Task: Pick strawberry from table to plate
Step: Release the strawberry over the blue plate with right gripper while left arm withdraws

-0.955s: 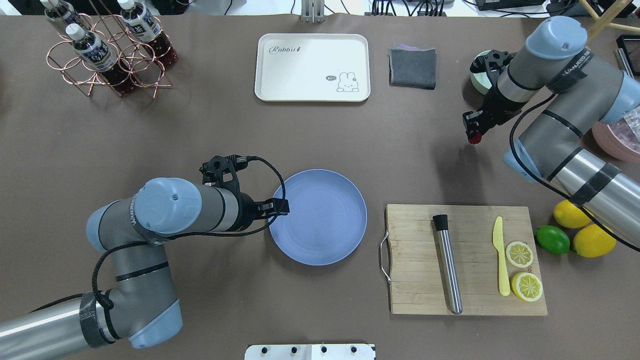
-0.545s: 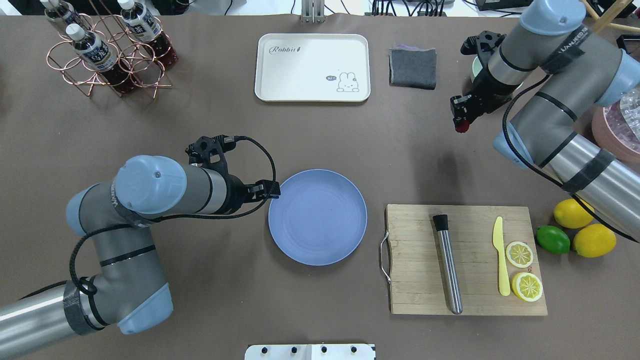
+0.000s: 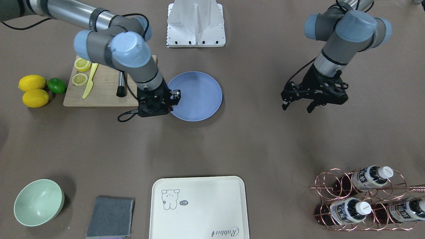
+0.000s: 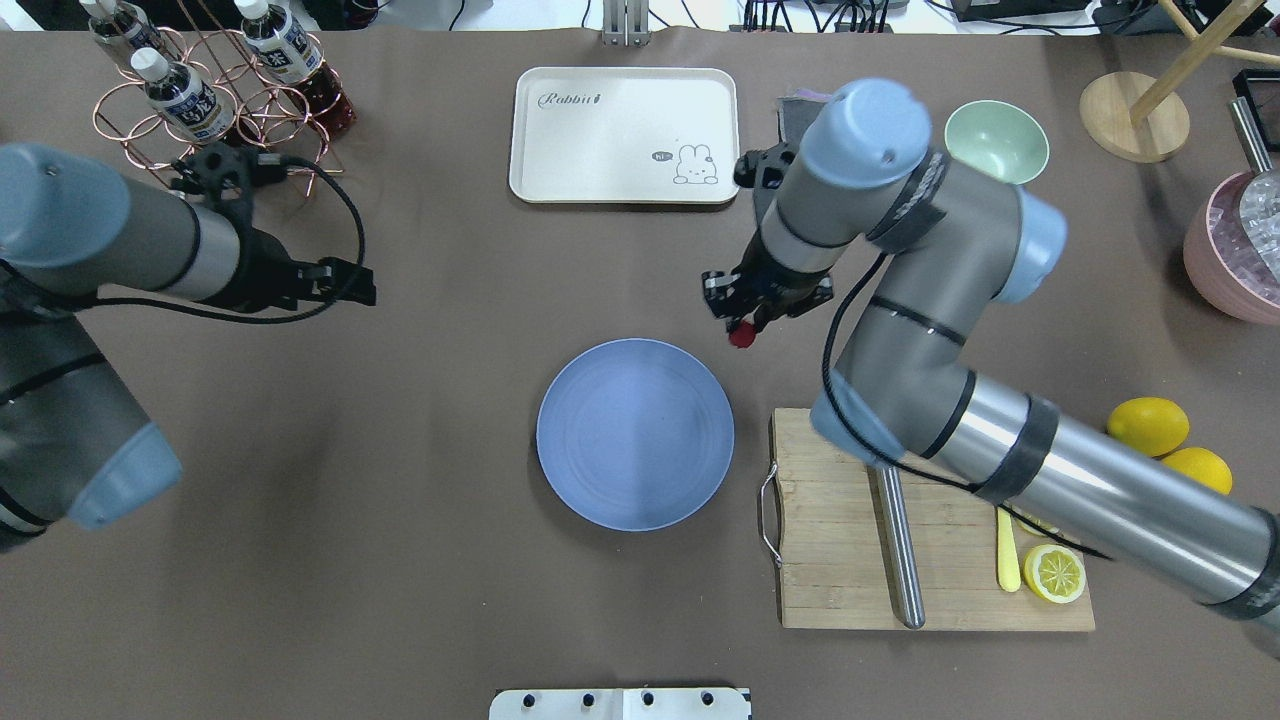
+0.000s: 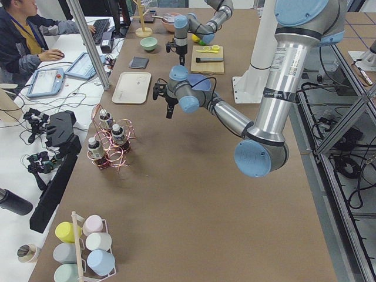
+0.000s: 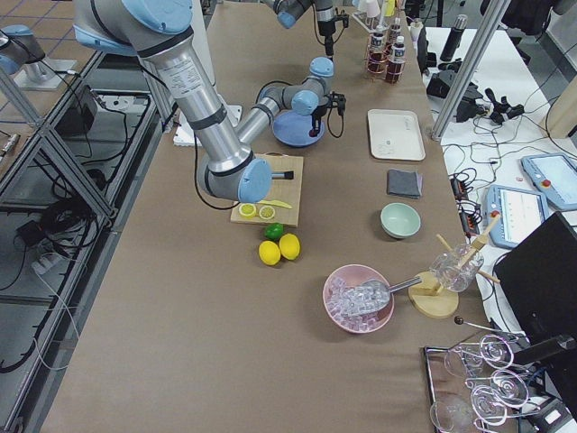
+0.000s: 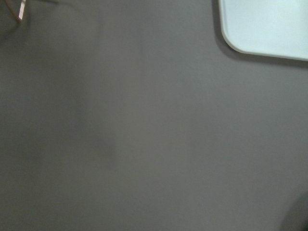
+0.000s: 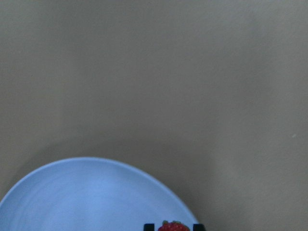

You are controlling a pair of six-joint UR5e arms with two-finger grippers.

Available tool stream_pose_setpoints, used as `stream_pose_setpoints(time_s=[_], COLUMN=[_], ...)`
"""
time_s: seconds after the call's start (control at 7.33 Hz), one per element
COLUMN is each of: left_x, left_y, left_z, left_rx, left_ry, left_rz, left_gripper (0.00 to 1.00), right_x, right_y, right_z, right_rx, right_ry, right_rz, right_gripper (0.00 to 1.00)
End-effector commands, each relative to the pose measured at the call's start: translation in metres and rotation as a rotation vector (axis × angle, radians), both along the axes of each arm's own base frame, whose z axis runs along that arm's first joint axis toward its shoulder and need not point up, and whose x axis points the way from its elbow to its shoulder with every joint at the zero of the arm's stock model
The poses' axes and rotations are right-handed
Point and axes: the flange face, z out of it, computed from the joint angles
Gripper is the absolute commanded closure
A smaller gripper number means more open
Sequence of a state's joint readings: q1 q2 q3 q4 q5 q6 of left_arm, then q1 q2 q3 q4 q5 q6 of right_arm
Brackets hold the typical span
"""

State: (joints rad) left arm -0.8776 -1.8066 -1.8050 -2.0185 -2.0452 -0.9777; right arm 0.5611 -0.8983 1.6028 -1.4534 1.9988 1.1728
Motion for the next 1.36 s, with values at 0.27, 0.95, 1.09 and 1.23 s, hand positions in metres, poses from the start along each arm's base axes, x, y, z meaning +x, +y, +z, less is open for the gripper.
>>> stream_pose_setpoints(time_s=[0.27,0.95,1.09,1.23], left_x=[-0.062,-0.072,-0.097,-0.148], left_y=[-0.034,-0.023,-0.023,-0.03], left_z=[0.045,0.058,0.059,0.073], left_rx=[0.03,0.014,0.013,0.037], left_ry=[-0.043,-0.052,-0.044,-0.062], left_rz=[0.052,0.049,0.027,0.034], left_gripper=[0.03,0.03,0.03,0.03], right_x=[-0.07,-0.041,0.034,0.125], right_y=[0.082,0.059,0.038,0.014], right_z=[-0.011,-0.038,-0.059,-0.052], right_rx=[-0.01,0.009,-0.004,0.024], right_ry=[0.027,0.022,0.05,0.063], right_rz=[0.032,0.088,0.101,0.077], right_gripper=[1.0,0.0,0.0,0.0])
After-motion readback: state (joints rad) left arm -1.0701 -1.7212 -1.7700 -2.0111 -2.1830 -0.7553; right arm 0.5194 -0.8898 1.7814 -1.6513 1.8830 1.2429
